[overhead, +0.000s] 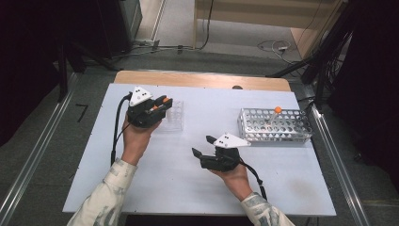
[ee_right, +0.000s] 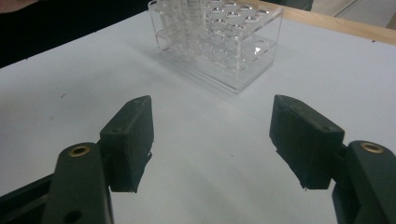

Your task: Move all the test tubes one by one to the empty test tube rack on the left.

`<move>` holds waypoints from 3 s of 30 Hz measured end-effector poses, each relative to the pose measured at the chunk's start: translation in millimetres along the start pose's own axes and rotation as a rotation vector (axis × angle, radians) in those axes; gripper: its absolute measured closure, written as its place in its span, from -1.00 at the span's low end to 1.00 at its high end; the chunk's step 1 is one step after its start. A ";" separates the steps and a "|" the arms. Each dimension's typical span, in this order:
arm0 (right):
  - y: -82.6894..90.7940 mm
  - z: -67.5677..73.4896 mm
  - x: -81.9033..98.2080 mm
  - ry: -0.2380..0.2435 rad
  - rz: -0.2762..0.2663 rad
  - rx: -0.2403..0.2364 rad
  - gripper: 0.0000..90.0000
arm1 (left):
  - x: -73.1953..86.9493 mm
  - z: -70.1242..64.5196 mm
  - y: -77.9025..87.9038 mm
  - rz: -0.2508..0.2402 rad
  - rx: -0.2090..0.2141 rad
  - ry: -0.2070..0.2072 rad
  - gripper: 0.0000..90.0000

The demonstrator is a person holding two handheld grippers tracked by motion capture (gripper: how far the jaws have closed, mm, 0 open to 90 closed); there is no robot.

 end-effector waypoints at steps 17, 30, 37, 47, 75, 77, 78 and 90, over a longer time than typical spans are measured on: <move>1.3 0.5 0.3 -0.002 0.000 -0.002 -0.34 | -6.1 22.1 -18.6 0.031 -0.104 0.010 0.57; 0.6 0.1 1.1 0.002 0.004 0.004 -0.33 | 18.8 21.0 -35.2 0.120 -0.129 -0.018 0.57; 0.2 0.4 1.4 0.002 0.007 0.004 -0.33 | 25.6 18.7 -34.7 0.136 -0.147 -0.041 0.57; 0.1 -0.1 1.3 0.001 0.006 0.006 -0.33 | 25.3 14.5 -31.8 0.119 -0.139 -0.042 0.34; 30.0 -58.3 1.8 -0.120 -0.026 0.169 -0.39 | 48.2 -48.5 -12.6 0.077 -0.030 -0.056 -0.53; 36.4 -67.0 2.4 -0.142 -0.036 0.188 -0.39 | 48.7 -51.5 -12.9 0.076 -0.025 -0.062 -0.54; 39.1 -71.1 2.8 -0.152 -0.040 0.197 -0.39 | 48.7 -52.4 -13.0 0.076 -0.023 -0.063 -0.54; 68.7 -112.2 7.0 -0.229 -0.079 0.295 -0.40 | 46.8 -53.7 -9.5 0.065 0.008 -0.043 -0.54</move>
Point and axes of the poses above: each handheld gripper's, and its own axes: y roughly backward along the jaws, x roughly out of its underside, z roughly to its left, the point moved 6 cm from there along -y, roughly forward along the jaws, and after that the axes turned 12 degrees about z, right-handed, at the moved point
